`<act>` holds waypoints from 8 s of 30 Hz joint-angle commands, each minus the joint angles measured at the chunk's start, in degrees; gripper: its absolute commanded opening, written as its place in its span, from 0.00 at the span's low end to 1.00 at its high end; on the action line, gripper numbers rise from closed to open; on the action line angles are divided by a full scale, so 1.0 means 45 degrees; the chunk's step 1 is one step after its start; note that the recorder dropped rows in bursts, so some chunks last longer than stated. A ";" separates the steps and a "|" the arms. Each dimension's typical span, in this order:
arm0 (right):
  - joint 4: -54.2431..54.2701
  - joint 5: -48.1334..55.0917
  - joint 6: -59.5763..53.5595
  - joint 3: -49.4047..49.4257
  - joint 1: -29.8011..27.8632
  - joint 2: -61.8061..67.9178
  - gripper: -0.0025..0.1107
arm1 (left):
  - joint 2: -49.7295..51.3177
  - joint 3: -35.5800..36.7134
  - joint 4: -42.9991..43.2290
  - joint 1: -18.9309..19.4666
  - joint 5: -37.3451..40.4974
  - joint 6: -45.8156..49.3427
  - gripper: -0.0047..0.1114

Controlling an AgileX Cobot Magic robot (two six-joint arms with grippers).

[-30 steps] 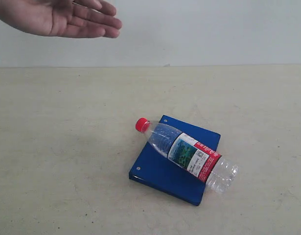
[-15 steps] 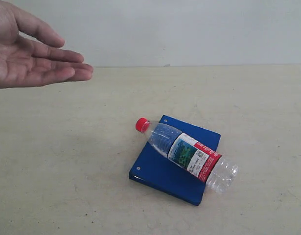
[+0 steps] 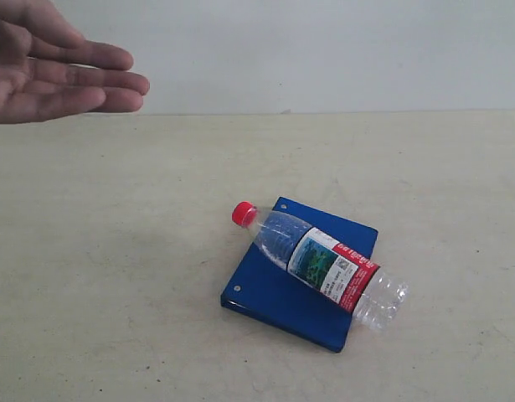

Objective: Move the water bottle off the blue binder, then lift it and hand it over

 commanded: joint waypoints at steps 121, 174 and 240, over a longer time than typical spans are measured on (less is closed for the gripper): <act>-1.0597 1.0034 0.3587 -1.6761 0.3967 1.3979 0.02 | -0.0035 0.0036 0.0036 -0.0098 -0.0135 -0.0079 0.08; 0.5556 0.8916 -0.2792 -0.4751 0.3967 0.3489 0.45 | 1.1412 -0.5856 -2.1221 -0.0406 0.4660 2.0151 0.08; 1.8383 1.6917 -2.2192 -1.1650 -0.1780 2.6047 0.60 | 2.7454 -1.2719 -2.2986 -0.3413 0.8550 2.1290 0.54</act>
